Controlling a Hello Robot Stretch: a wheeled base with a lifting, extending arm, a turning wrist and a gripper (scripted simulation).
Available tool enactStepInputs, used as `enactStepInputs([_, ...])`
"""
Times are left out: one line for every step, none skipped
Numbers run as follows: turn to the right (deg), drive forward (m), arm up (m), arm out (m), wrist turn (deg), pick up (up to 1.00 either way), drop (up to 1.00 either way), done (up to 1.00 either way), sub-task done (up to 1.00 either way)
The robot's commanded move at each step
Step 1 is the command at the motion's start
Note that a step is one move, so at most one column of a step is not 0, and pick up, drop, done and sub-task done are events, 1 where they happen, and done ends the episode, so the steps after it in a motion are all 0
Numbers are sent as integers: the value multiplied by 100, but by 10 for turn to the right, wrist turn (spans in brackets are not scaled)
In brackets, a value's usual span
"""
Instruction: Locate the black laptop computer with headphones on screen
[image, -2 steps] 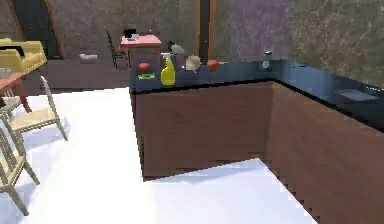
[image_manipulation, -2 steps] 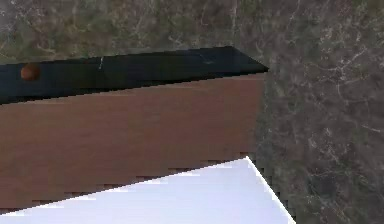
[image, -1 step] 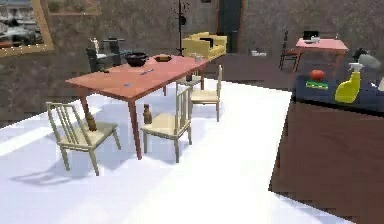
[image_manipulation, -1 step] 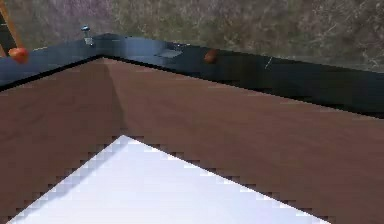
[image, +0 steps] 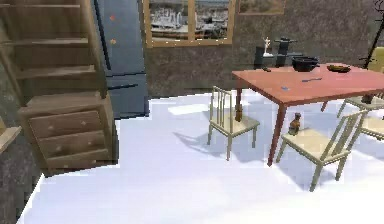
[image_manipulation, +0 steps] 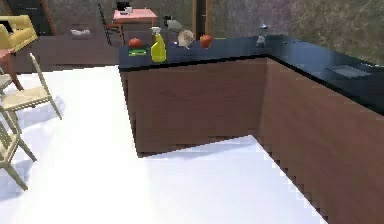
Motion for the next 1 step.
enactStepInputs([-60,0,0,0,0,0,0,0,0])
